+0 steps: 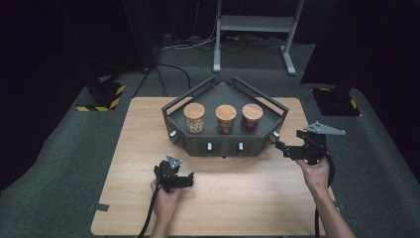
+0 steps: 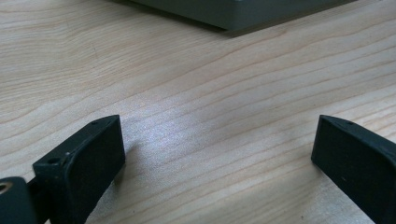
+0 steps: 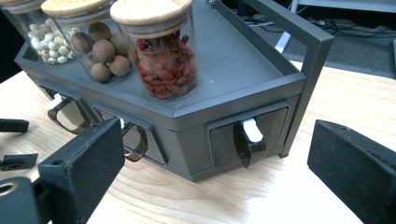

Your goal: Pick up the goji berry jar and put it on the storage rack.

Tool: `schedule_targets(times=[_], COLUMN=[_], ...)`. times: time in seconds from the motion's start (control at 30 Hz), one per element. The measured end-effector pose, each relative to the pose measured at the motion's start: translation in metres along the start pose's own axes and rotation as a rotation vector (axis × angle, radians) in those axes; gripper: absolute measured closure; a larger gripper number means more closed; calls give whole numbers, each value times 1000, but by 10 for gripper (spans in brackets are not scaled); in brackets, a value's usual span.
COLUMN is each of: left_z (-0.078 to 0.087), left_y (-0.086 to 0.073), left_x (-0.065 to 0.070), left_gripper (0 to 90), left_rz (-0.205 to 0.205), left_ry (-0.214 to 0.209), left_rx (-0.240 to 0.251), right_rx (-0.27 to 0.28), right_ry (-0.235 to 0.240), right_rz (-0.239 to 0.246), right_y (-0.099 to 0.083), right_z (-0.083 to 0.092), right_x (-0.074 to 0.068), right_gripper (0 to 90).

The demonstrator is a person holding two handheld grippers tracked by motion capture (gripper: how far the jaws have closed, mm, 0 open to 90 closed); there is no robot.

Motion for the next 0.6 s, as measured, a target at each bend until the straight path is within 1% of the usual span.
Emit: schedule_targets(times=[0.17,0.43,0.6], left_z=[0,0,0], left_y=[0,0,0], left_x=[0,0,0], left_gripper=[26,26,26], left_rz=[0,0,0], left_ry=[0,0,0], left_rx=[-1,0,-1], right_rx=[-4,-7,-17], right_ry=[-26,-35,-41], right_rz=[15,10,16], right_y=[-8,-21,-25], right_z=[-3,-8,-11], right_x=[-3,-2,-5], right_gripper=[39,39,39])
Point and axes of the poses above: each handheld gripper's, and its own axes: z roughly backward along the jaws, y roughly out of its top, x roughly to its right, the point moved 6 cm from there along -z, roughly forward along the jaws, and after that the axes turned 6 degrees about -z, right-handed, at the moved point
